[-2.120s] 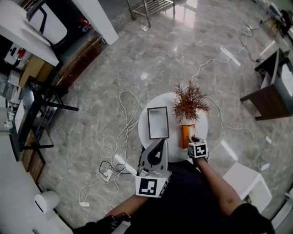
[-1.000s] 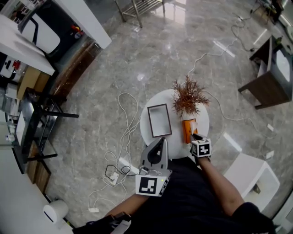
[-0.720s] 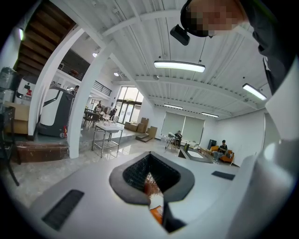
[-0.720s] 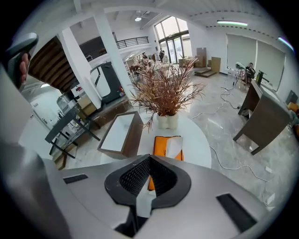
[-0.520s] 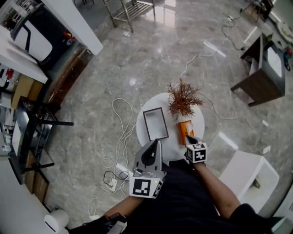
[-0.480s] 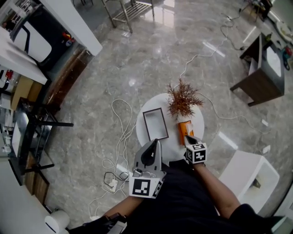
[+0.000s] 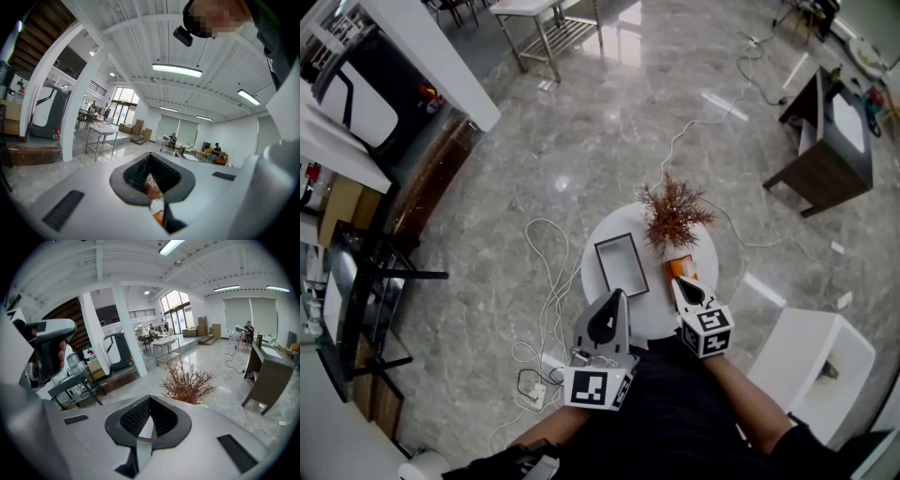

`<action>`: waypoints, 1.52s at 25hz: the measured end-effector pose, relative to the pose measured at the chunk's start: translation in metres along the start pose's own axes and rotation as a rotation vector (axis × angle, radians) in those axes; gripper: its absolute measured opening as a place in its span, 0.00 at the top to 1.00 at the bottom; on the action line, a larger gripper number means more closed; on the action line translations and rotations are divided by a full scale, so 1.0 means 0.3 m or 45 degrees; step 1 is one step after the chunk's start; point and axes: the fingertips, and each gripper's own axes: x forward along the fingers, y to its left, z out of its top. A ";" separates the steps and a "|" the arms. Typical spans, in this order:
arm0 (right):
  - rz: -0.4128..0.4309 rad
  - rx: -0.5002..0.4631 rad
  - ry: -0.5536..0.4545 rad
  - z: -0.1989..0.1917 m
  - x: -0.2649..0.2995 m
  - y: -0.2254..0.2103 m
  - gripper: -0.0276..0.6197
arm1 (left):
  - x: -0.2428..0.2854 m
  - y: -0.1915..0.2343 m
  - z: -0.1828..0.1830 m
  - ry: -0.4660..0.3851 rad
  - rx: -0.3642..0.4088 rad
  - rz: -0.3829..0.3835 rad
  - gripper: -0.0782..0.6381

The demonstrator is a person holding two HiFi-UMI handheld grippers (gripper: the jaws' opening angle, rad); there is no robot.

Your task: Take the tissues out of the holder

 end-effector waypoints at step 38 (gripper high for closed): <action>0.047 -0.223 -0.530 0.637 -0.134 0.461 0.94 | -0.050 0.267 0.227 -0.171 -0.052 -0.057 0.89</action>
